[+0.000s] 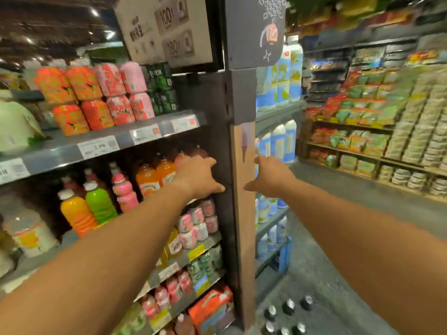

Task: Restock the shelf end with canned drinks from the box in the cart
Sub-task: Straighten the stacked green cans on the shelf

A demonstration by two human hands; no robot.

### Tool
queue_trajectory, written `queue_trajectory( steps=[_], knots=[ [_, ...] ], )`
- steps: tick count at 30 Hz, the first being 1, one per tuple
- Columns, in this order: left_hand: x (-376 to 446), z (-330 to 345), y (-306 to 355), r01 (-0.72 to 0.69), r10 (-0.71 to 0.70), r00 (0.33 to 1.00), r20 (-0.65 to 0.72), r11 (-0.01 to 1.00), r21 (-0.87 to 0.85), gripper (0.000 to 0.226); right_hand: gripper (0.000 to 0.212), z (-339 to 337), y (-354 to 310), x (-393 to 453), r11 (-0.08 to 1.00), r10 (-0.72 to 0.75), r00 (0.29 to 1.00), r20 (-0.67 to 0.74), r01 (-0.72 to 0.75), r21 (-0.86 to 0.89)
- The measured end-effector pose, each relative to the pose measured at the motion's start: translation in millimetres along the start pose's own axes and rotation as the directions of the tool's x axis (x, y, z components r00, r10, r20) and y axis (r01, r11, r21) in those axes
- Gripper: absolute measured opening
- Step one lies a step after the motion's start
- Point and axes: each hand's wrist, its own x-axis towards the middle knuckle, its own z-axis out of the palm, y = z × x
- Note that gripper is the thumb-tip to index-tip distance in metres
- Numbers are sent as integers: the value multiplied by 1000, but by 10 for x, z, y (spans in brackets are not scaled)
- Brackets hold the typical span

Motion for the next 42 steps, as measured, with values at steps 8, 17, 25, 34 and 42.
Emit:
queue_trajectory(
  steps=[8,17,25,34,42],
  knots=[
    [-702,1415,406,22,17,963,270,990,-140,81,84,809,1120,-1231,950,309,933,183,-311,-18],
    [-1646,2746,1097,181,-38,865,501,954,-239,73,80,1786,1836,-2516,819,566,792,228,-572,-44],
    [-2074,3195,1222,297,-131,808,574,932,-206,72,83,2091,2153,-2905,821,564,784,260,-566,-75],
    [-2169,3487,1695,400,-195,764,615,892,-213,80,87,2133,2664,-3059,852,513,806,297,-520,-62],
    [-1973,3875,2121,506,-220,723,655,813,-286,93,87,2341,3229,-2802,855,507,810,293,-515,-56]
  ],
)
